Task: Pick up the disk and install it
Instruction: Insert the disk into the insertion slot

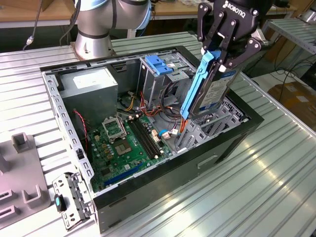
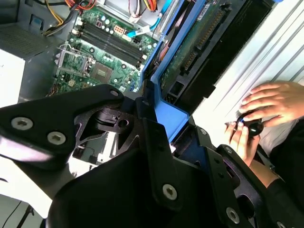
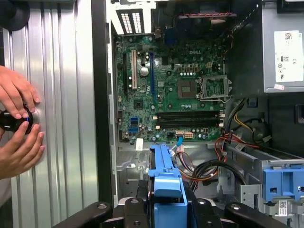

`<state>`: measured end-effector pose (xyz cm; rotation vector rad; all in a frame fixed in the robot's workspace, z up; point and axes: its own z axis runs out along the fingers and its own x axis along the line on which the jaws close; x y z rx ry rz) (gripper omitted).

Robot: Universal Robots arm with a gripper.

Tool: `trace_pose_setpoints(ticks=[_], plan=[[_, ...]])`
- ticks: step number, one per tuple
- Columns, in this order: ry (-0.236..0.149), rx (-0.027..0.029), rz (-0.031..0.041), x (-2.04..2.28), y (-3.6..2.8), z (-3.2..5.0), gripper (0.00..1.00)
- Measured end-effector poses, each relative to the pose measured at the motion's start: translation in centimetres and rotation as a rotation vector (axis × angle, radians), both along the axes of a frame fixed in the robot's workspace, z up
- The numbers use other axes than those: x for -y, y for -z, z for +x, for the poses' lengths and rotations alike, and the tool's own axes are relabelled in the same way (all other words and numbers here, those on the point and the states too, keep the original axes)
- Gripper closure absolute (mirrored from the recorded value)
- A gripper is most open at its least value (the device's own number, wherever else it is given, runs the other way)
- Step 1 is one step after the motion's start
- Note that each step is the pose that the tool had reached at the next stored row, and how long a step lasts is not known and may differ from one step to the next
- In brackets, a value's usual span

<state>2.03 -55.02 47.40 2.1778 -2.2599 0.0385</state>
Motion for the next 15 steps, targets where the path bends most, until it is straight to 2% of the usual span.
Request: trace_pose_setpoints(ticks=[5, 15], plan=[[0.0, -0.0001, -0.0045, 0.14, 0.34, 1.34, 0.63], [0.0, 0.0, -0.0286, 0.14, 0.84, 3.15, 0.63]])
